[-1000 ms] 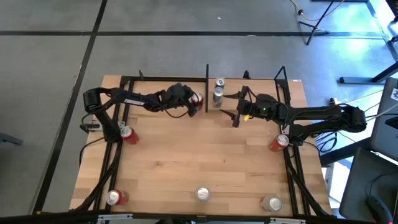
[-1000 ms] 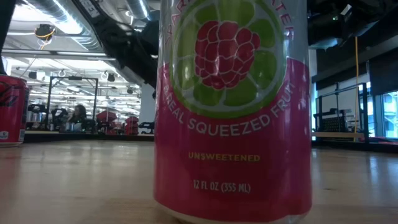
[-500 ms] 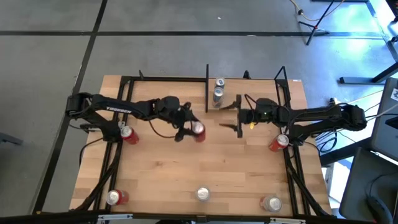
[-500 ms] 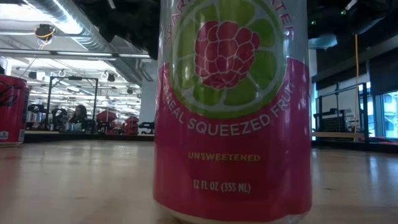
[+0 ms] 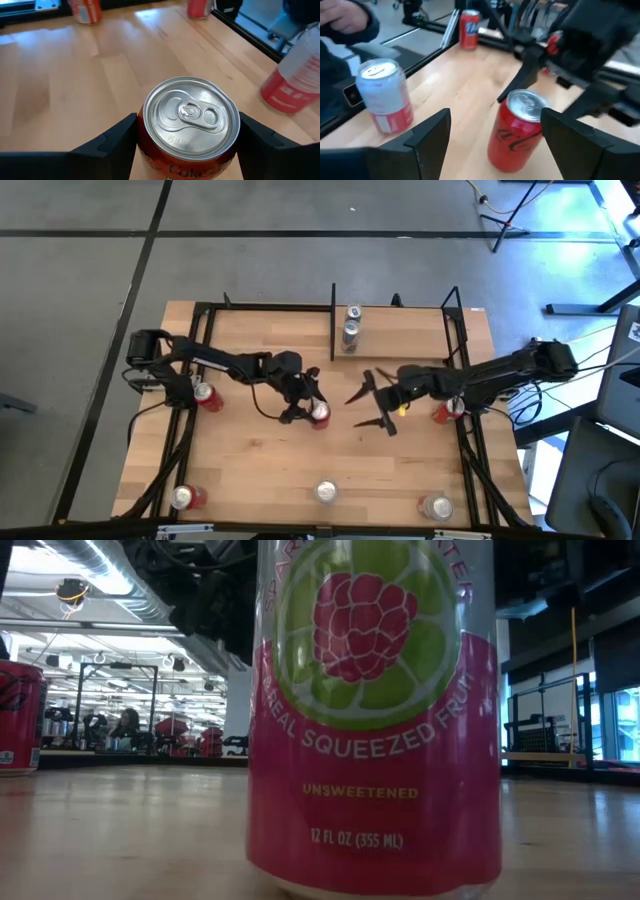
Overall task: Place canned beverage on shelf
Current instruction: Put the red black soda can on the shelf
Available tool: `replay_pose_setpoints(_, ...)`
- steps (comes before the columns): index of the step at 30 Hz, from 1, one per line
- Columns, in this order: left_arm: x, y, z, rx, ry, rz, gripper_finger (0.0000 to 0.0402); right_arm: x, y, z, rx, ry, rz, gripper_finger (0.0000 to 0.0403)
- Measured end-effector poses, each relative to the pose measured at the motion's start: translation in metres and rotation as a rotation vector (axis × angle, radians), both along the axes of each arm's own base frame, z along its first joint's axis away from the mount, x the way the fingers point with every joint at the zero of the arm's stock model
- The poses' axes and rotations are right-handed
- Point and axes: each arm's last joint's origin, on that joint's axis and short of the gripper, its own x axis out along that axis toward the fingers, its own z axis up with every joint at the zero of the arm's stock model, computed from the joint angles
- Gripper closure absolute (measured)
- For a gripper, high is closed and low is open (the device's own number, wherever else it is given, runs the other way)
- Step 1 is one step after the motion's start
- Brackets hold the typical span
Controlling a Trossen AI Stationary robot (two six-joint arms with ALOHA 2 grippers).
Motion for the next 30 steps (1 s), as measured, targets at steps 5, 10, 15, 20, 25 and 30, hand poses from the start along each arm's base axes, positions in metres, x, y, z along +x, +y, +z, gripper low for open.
replay_pose_setpoints(5,0.001,-0.006,-0.003,0.020,0.012,0.011,0.0152,0.012,0.003,-0.016,0.002,0.011,-0.041,0.0107)
replay_pose_setpoints(10,0.002,-0.016,-0.003,0.087,0.012,0.076,0.0117,0.017,0.003,-0.023,0.015,0.037,-0.060,0.0107)
replay_pose_setpoints(15,0.003,-0.023,-0.003,0.141,0.006,0.125,0.0078,0.017,0.003,-0.024,0.015,0.035,-0.059,0.0107)
replay_pose_setpoints(20,-0.001,-0.027,0.013,0.151,-0.049,0.134,0.0064,0.017,0.003,-0.024,0.012,0.035,-0.068,0.0107)
replay_pose_setpoints(25,-0.012,-0.024,0.035,0.163,-0.070,0.222,0.0066,0.018,0.001,-0.024,-0.006,0.032,-0.125,0.0107)
replay_pose_setpoints(30,-0.030,-0.024,0.054,0.080,-0.027,0.306,0.0067,0.018,-0.003,-0.024,-0.024,0.029,-0.258,0.0107)
